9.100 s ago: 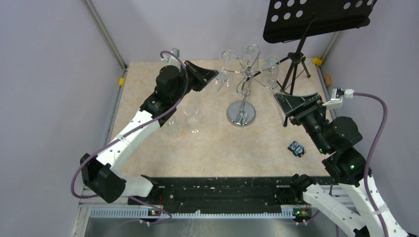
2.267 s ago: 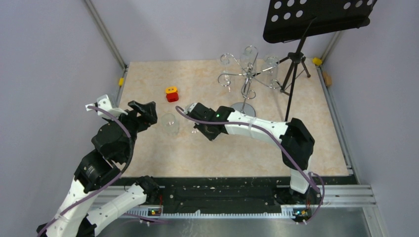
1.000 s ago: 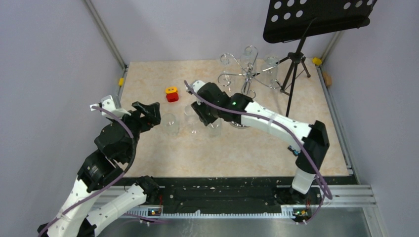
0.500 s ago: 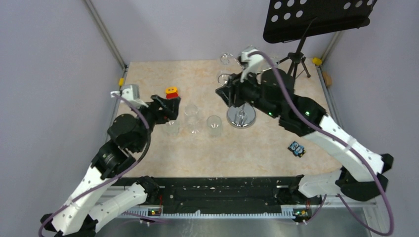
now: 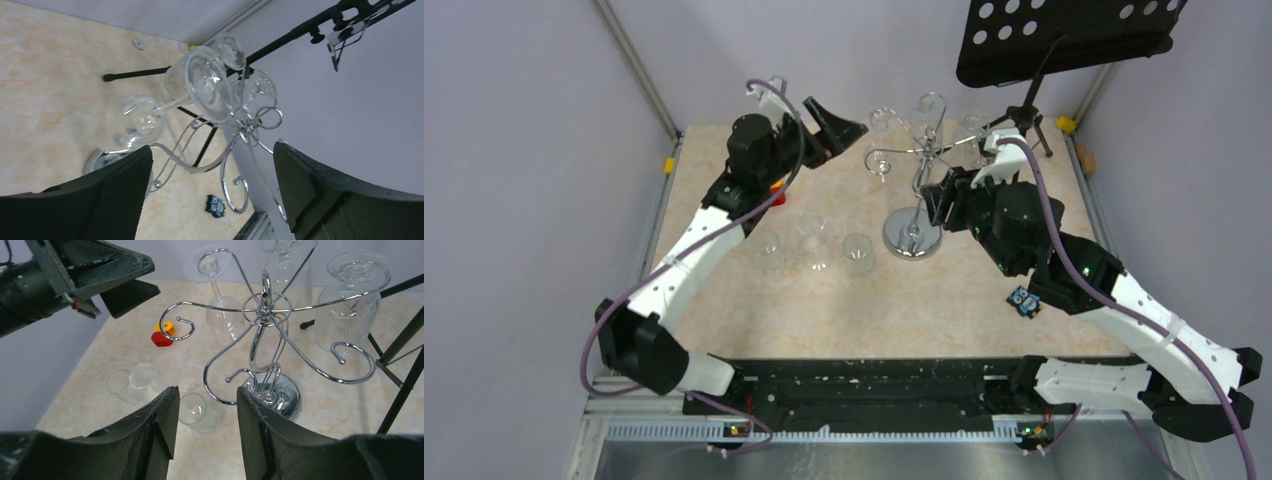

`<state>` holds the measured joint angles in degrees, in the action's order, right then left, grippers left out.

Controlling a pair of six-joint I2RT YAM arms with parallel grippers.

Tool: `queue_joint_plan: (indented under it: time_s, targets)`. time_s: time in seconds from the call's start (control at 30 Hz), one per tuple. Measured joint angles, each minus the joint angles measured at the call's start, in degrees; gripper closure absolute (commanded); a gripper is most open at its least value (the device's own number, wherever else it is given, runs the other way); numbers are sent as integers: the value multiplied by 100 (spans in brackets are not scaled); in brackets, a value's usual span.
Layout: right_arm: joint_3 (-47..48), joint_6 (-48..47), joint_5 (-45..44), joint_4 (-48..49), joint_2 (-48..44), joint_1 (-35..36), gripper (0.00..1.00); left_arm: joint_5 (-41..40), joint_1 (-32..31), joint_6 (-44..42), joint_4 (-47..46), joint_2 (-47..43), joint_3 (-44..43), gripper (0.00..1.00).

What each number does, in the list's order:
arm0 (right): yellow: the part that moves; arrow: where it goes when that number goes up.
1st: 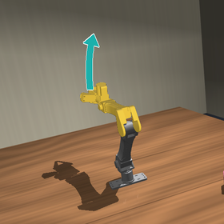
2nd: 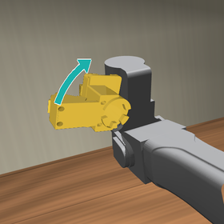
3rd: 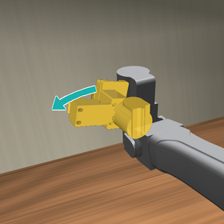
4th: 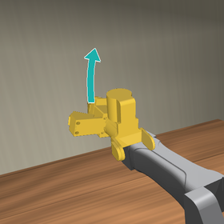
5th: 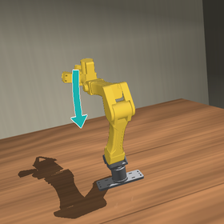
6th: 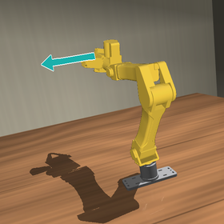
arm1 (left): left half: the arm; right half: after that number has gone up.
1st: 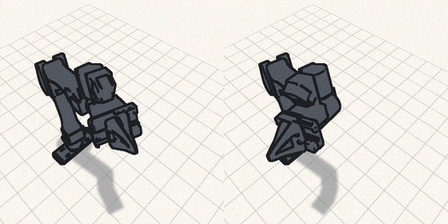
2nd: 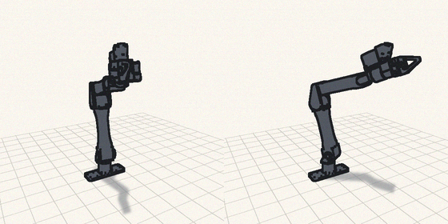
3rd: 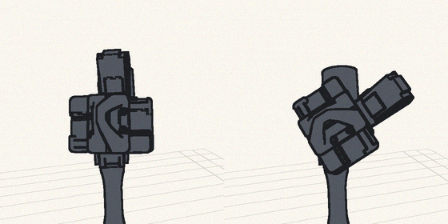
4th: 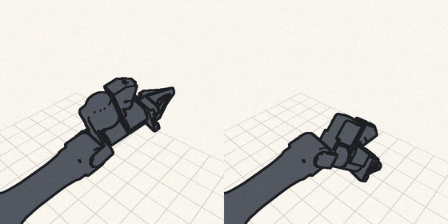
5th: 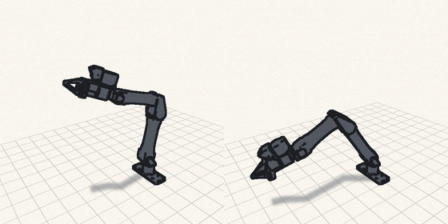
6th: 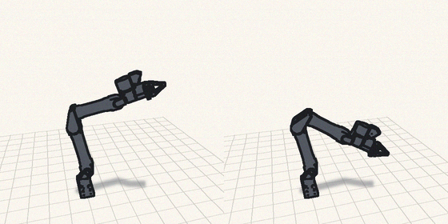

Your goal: Take the wine glass off the wine glass rack

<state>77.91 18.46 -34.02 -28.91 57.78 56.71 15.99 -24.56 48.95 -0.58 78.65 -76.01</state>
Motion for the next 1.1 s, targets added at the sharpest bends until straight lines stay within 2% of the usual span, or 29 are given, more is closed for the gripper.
queue_joint_plan:
  time_s: [0.07, 0.13, 0.27, 0.37, 0.5, 0.73, 0.83, 0.9, 1.0, 1.1]
  targets:
    - [-79, 70, -35, -7, -111, 0, 53, 166, -2, 210, -214, 306, -201, 18]
    - [-149, 138, -61, 4, -262, 0, 53, 267, -2, 387, -369, 614, -409, 31]
    - [-221, 267, -90, 13, -505, 0, 53, 334, -4, 614, -498, 1093, -702, 45]
    - [-254, 328, -92, 37, -599, 0, 53, 352, -4, 688, -511, 1283, -719, 50]
    - [-291, 378, -87, 44, -605, 0, 53, 391, -4, 728, -546, 1416, -719, 51]
    - [-409, 424, -57, 61, -590, 0, 53, 350, -2, 708, -527, 1469, -850, 41]
    - [-433, 435, -37, 79, -590, 0, 53, 282, -2, 710, -518, 1510, -960, 48]
    - [-444, 463, -28, 81, -584, 0, 53, 245, -2, 715, -496, 1580, -1095, 57]
    - [-444, 481, 13, 87, -579, 0, 53, 201, -2, 686, -369, 1738, -1344, 58]
    - [-444, 496, 92, 90, -575, 0, 53, 177, -2, 638, -140, 1843, -1569, 65]
